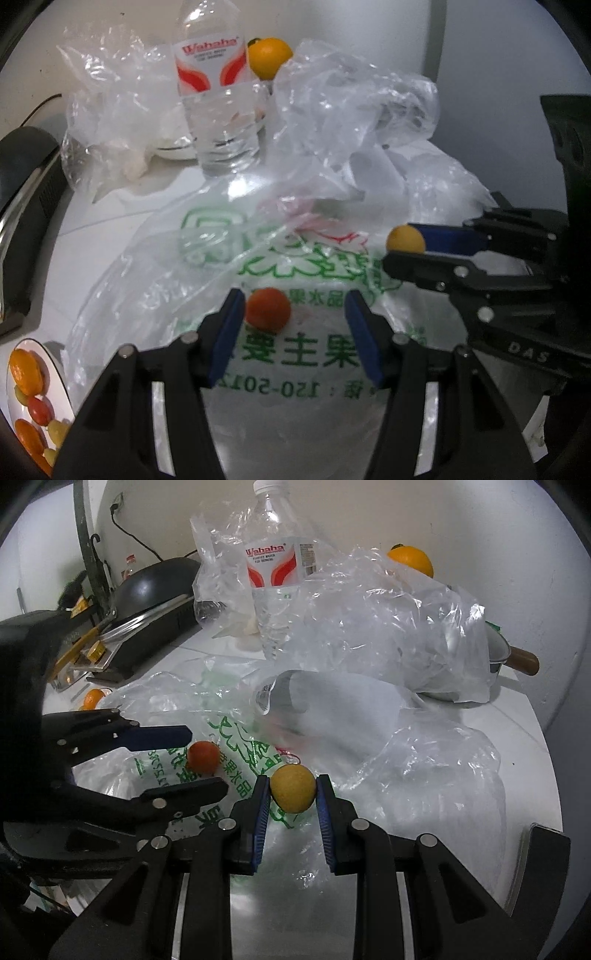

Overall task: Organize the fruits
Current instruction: 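Carry the yellow fruit to the plate with the right tool while the left tool carries the tomato, then lower the yellow fruit and tomato onto the plate and open both tools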

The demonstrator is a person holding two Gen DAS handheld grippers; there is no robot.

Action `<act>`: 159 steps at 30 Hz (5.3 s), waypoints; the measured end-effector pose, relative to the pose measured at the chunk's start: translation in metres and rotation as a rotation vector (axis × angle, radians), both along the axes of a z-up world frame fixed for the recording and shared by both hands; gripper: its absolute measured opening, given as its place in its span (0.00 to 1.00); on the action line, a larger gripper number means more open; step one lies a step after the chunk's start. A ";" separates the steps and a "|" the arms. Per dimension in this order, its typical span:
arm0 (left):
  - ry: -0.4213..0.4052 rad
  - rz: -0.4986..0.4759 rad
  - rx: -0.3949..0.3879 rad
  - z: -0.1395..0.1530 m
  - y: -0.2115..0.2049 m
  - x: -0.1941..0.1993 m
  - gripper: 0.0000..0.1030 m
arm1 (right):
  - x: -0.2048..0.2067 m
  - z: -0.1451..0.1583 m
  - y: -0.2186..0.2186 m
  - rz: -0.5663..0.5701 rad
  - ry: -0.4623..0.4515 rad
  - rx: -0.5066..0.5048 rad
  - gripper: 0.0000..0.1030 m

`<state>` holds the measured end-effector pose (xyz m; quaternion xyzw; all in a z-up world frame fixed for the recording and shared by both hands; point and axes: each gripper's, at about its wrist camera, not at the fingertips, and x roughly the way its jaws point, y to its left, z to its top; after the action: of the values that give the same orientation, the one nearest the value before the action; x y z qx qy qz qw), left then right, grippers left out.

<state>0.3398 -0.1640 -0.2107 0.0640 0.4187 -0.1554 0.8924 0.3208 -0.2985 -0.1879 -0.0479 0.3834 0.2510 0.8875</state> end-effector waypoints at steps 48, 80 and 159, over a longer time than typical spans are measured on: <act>-0.122 0.004 -0.073 0.034 0.027 -0.055 0.28 | -0.051 0.034 0.014 0.006 -0.101 -0.013 0.26; -0.213 0.075 -0.107 0.066 0.096 -0.141 0.28 | -0.113 0.070 0.084 0.088 -0.193 -0.048 0.26; -0.154 0.243 -0.092 -0.004 0.262 -0.103 0.29 | -0.035 -0.012 0.288 0.285 -0.039 -0.169 0.26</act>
<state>0.2371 0.0984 -0.2146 -0.0162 0.3461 -0.0599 0.9361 0.2857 -0.0107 -0.1999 -0.1813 0.3754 0.3404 0.8428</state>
